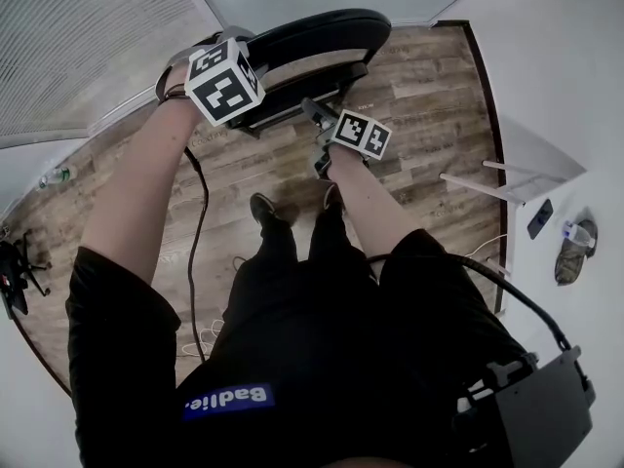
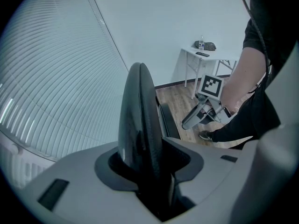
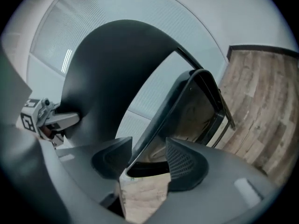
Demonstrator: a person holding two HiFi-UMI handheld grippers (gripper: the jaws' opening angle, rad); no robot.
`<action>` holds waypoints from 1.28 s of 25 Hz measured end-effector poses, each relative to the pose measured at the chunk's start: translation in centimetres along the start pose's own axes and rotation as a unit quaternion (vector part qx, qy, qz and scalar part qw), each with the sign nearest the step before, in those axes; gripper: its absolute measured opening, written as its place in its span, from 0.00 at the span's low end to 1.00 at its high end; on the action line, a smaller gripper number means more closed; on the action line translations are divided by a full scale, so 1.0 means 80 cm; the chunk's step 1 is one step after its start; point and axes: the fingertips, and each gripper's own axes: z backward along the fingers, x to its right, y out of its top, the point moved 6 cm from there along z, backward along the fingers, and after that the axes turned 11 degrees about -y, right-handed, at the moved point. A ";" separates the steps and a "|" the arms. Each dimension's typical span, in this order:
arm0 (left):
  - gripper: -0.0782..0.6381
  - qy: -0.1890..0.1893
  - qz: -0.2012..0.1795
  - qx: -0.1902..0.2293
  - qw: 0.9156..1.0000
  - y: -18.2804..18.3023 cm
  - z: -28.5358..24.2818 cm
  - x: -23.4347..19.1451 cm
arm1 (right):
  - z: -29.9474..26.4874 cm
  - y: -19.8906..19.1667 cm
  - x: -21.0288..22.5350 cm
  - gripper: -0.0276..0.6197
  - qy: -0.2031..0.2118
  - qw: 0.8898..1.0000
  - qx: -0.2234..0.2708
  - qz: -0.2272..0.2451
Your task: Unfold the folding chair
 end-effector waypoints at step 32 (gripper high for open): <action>0.32 -0.006 -0.021 -0.010 1.000 0.010 -0.001 0.048 | -0.048 -0.007 0.038 0.36 -0.018 0.989 0.028 -0.141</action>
